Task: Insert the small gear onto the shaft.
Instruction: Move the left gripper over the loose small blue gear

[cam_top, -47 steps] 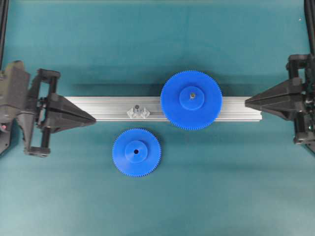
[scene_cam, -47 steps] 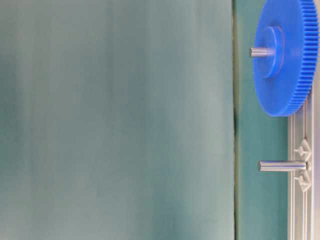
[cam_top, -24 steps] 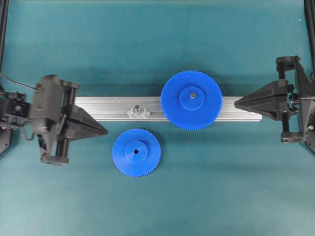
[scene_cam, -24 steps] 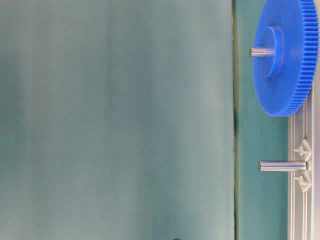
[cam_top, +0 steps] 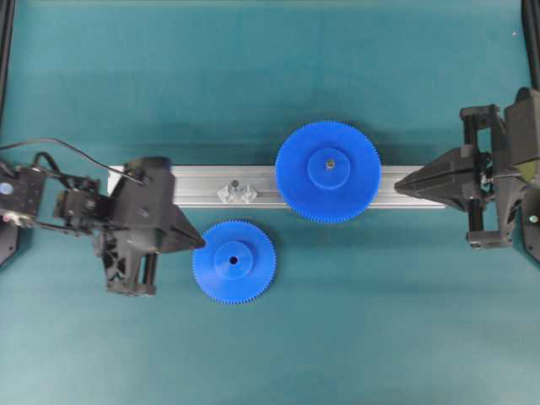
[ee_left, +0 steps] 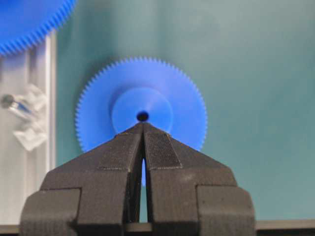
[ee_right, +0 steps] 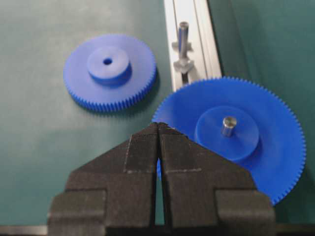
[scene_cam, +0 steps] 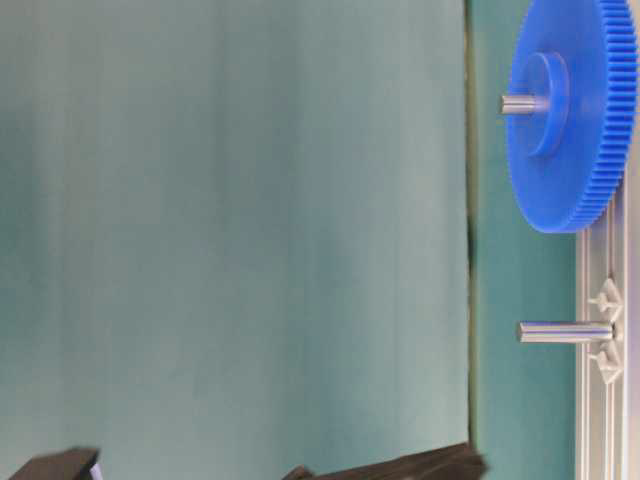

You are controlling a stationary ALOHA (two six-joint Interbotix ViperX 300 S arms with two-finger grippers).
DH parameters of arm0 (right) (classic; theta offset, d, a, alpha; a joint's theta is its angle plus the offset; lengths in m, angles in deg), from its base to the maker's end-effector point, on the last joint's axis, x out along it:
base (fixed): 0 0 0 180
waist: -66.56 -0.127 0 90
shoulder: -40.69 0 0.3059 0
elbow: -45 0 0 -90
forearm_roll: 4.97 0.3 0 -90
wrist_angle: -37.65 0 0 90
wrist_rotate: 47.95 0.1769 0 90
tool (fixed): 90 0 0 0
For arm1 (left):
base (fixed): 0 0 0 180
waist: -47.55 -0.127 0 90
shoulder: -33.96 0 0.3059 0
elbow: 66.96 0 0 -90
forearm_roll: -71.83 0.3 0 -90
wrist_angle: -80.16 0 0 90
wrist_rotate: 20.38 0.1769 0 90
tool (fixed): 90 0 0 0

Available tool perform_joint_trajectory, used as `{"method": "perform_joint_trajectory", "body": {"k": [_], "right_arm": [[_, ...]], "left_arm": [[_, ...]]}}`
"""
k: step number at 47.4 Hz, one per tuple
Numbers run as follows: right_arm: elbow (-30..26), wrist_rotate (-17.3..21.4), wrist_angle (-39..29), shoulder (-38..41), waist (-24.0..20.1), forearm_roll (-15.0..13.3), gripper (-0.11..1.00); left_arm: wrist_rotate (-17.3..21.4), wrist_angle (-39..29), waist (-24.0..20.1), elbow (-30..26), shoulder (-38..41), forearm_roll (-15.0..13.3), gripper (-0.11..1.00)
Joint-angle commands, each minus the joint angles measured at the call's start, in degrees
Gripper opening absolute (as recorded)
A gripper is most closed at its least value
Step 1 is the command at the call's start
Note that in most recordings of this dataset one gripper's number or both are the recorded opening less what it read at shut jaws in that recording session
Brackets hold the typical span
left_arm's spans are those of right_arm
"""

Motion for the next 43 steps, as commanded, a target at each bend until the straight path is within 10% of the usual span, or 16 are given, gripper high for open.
{"method": "perform_joint_trajectory", "body": {"k": [1,43], "right_arm": [[-1.76,0.44,0.18,0.79,0.09,0.09,0.03],[-1.85,0.44,0.09,4.22,0.09,0.09,0.03]], "left_arm": [[0.00,-1.49,0.53,-2.72,1.14,0.18,-0.01],[0.62,-18.28,0.53,-19.07,19.86,0.18,-0.01]]}}
